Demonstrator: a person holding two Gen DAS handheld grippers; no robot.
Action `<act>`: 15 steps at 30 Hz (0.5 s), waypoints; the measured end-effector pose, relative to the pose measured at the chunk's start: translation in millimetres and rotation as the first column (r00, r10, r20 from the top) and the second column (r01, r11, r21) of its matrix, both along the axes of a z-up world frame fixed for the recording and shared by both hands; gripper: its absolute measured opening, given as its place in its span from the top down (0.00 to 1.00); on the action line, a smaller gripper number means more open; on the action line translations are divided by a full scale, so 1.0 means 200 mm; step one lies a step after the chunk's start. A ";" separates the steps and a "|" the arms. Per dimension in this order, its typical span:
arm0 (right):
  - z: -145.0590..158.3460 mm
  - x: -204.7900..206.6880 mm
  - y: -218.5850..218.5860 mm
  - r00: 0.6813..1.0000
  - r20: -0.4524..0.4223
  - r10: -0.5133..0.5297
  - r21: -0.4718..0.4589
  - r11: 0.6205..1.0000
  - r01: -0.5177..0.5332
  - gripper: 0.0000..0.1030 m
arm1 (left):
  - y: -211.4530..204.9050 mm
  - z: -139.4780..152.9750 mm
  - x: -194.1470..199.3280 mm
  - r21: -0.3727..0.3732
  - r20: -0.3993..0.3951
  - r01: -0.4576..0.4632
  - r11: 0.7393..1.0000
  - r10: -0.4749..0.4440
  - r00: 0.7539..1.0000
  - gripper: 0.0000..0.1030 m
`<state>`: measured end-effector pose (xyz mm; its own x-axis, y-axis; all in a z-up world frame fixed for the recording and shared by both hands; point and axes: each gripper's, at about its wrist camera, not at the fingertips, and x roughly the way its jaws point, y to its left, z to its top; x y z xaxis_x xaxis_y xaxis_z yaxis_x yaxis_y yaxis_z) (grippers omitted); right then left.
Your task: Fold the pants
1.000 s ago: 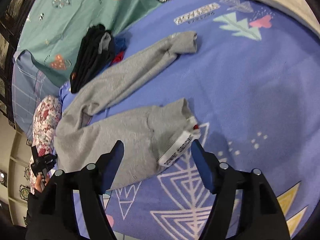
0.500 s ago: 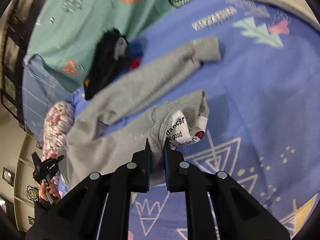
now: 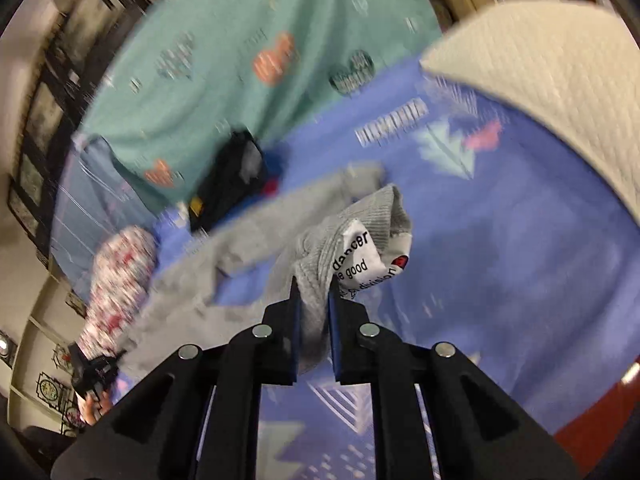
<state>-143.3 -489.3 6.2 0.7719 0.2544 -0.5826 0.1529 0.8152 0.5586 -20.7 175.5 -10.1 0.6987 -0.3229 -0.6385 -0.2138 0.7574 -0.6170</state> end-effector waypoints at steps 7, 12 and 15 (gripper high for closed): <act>-0.23 -0.05 -0.12 0.962 -0.132 -0.241 -0.196 0.957 0.213 0.50 | 0.08 -0.06 -0.02 0.093 -0.100 -0.046 0.995 0.055 0.993 0.48; -0.07 0.03 -0.23 0.971 -0.026 -0.239 -0.116 0.965 0.234 0.32 | 0.17 0.20 -0.07 0.220 0.020 -0.152 0.964 0.151 0.988 0.39; -0.04 0.30 -0.17 0.988 -0.037 -0.150 -0.039 0.988 0.149 0.32 | 0.04 0.28 0.06 0.225 0.047 -0.086 0.971 0.078 0.996 0.34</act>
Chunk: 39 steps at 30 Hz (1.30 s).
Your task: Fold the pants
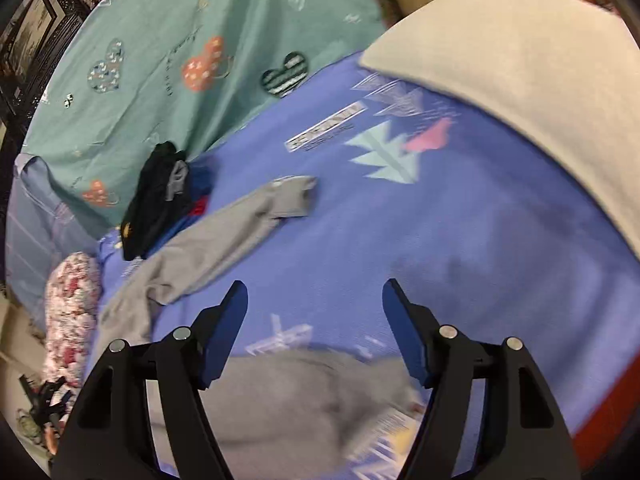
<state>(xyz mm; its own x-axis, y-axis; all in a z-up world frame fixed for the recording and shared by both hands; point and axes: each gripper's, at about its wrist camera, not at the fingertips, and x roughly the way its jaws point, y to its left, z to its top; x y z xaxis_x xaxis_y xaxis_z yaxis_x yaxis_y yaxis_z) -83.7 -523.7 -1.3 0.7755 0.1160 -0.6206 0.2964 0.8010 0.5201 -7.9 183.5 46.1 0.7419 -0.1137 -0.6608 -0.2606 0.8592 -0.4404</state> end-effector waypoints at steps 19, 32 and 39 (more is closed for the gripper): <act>-0.29 1.20 0.27 0.975 -0.202 0.091 0.002 0.996 -0.092 0.86 | -0.37 -0.49 0.57 -0.122 -0.187 0.196 0.973 -0.216 0.958 0.31; -0.34 1.31 0.03 0.920 -0.392 -0.030 -0.175 0.984 -0.043 0.65 | -0.42 -0.47 0.60 -0.107 -0.225 0.248 0.963 -0.266 0.937 0.28; -0.11 1.09 0.02 0.963 -0.256 -0.087 -0.308 0.951 0.004 0.54 | -0.33 -0.11 0.68 0.000 -0.157 0.276 0.961 -0.272 0.949 0.12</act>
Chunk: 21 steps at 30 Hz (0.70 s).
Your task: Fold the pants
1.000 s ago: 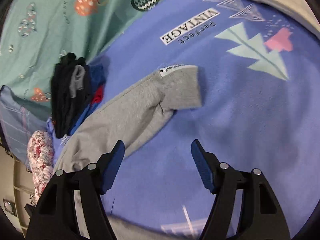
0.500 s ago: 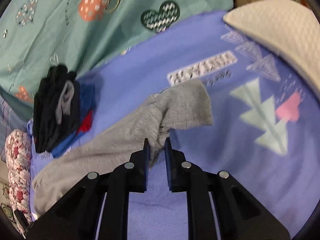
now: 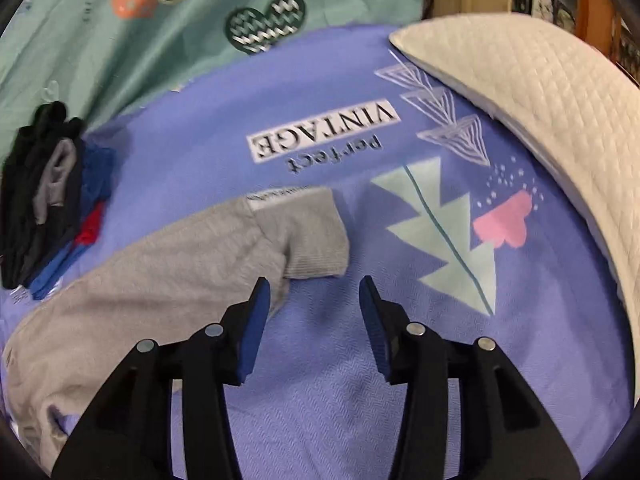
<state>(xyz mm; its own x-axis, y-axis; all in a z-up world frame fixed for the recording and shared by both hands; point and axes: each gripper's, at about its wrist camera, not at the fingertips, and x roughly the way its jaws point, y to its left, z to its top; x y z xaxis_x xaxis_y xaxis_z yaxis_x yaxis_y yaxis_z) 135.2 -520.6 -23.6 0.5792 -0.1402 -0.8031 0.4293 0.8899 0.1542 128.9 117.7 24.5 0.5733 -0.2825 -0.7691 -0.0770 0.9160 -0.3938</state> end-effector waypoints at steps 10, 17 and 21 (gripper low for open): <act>-0.06 0.10 0.08 0.997 -0.041 0.071 0.045 0.997 -0.070 0.49 | 0.02 -0.24 0.62 0.220 -0.170 0.055 0.974 -0.017 0.985 0.11; -0.24 0.17 0.02 0.997 -0.058 0.048 0.207 0.978 -0.035 0.36 | -0.12 -0.28 0.65 0.276 -0.149 0.110 0.955 -0.070 0.986 0.70; -0.27 0.22 0.04 0.997 -0.001 0.077 0.255 0.964 -0.074 0.86 | 0.00 -0.13 0.65 0.241 -0.036 -0.019 0.970 0.029 0.999 0.72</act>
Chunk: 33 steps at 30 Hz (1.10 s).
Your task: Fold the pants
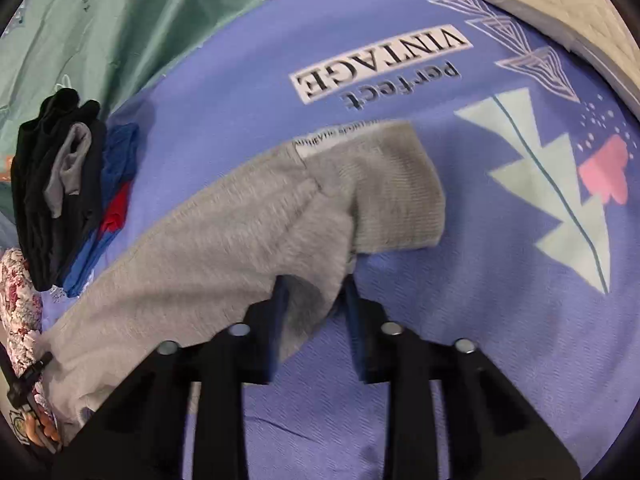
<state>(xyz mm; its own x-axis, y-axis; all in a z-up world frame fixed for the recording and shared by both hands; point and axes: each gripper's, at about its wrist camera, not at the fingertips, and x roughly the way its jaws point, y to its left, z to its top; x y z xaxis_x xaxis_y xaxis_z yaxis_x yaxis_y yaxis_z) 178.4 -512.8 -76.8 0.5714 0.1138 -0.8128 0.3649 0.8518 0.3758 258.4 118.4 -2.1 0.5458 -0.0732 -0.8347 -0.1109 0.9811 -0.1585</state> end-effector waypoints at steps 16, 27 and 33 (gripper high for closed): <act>0.36 -0.37 0.05 0.994 0.110 -0.003 -0.210 0.977 0.026 0.41 | 0.26 0.11 -0.10 0.007 0.022 -0.104 0.995 0.104 0.994 0.20; 0.34 -1.47 0.27 0.987 0.138 0.088 -0.346 0.938 -0.035 0.21 | 0.02 0.12 -1.00 -0.118 0.024 0.073 0.990 -0.071 0.997 0.15; 0.12 -1.53 0.32 0.994 -0.061 0.093 -0.317 0.942 -0.108 0.21 | -0.16 -0.10 -0.97 -0.072 -0.080 0.133 0.988 -0.139 0.987 0.15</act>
<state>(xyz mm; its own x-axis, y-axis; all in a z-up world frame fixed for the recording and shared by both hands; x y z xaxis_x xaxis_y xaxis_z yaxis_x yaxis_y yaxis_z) -127.3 -448.9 -53.3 0.5330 -0.1007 -0.8401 0.2813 0.9575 0.0637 64.1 87.2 -22.6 0.4548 -0.1984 -0.8682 0.0071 0.9756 -0.2193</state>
